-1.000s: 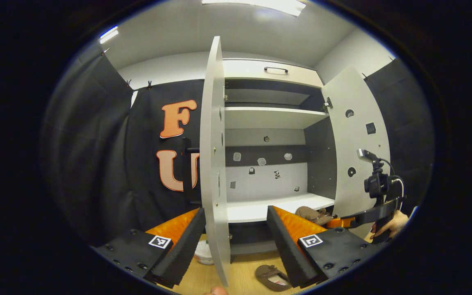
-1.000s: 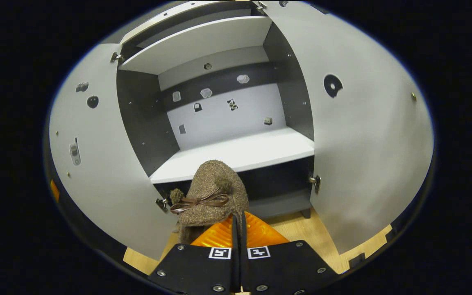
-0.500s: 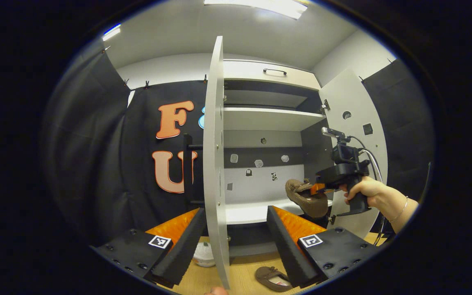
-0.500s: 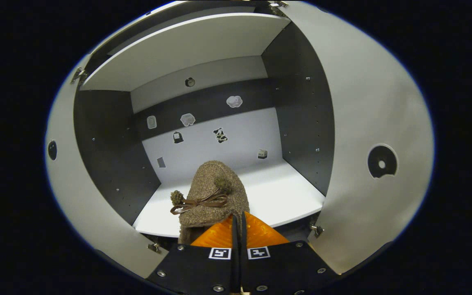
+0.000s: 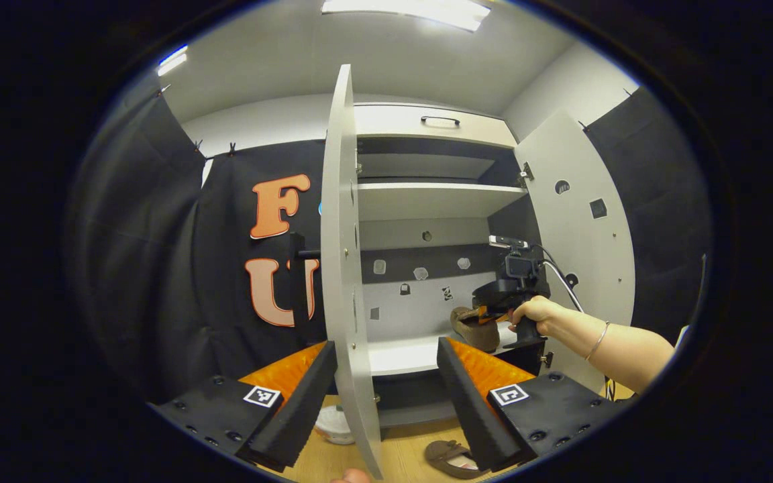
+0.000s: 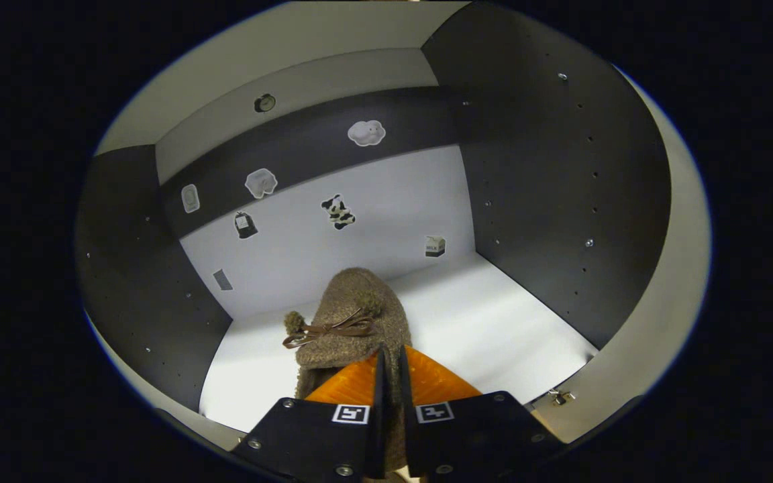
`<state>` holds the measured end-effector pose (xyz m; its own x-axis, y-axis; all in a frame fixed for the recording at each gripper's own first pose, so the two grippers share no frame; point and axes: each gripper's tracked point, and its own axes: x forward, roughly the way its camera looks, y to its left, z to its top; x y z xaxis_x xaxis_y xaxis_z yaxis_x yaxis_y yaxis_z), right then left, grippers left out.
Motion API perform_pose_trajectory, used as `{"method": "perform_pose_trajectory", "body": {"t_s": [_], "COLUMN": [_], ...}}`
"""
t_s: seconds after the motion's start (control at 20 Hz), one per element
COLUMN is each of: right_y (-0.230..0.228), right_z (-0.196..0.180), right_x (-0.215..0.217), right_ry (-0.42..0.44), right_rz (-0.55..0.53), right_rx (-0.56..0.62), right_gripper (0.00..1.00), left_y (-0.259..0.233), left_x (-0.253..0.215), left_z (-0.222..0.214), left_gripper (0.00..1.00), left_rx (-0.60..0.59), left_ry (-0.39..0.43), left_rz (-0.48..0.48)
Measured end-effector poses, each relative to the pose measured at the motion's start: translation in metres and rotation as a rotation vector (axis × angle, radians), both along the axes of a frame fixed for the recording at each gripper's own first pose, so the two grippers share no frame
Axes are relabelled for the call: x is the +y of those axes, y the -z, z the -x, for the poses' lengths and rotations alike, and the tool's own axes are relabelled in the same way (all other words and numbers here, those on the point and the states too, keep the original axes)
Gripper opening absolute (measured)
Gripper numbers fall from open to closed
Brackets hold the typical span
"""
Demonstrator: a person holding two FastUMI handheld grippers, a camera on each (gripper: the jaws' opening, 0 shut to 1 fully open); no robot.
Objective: Grab one shoe with the right hand and put it into the shoe cabinet, grab the other shoe with the left hand and put it into the shoe cabinet; then close the right door with the right hand and the left door with the left hand.
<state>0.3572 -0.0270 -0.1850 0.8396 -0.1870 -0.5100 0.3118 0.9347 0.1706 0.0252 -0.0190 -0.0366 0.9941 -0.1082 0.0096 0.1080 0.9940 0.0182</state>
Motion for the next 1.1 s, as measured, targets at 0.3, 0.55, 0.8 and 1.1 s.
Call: {"method": "perform_pose_trajectory", "body": {"t_s": [0.3,0.55,0.8,1.1], "right_y": [-0.059,-0.082,-0.083,-0.065], "right_z": [0.042,0.111,0.175,0.225], "right_x": [0.004,0.005,-0.001,-0.004], "right_ry": [-0.072,-0.139,-0.174,-0.202], "right_rz": [0.081,0.119,0.134,0.116], "right_rx": [-0.174,-0.275,-0.354,-0.393], "right_gripper": [0.67,0.87,0.92,0.92], "left_y": [-0.009,0.004,0.059,0.181], "left_x": [-0.012,-0.064,-0.118,-0.123], "left_z": [0.001,0.008,0.005,-0.006], "left_gripper": [0.98,0.97,0.98,0.98], "left_rx": [-0.032,0.003,0.084,0.28], "left_ry": [0.009,0.092,0.147,0.127], "left_rz": [0.035,0.038,0.022,0.007]}}
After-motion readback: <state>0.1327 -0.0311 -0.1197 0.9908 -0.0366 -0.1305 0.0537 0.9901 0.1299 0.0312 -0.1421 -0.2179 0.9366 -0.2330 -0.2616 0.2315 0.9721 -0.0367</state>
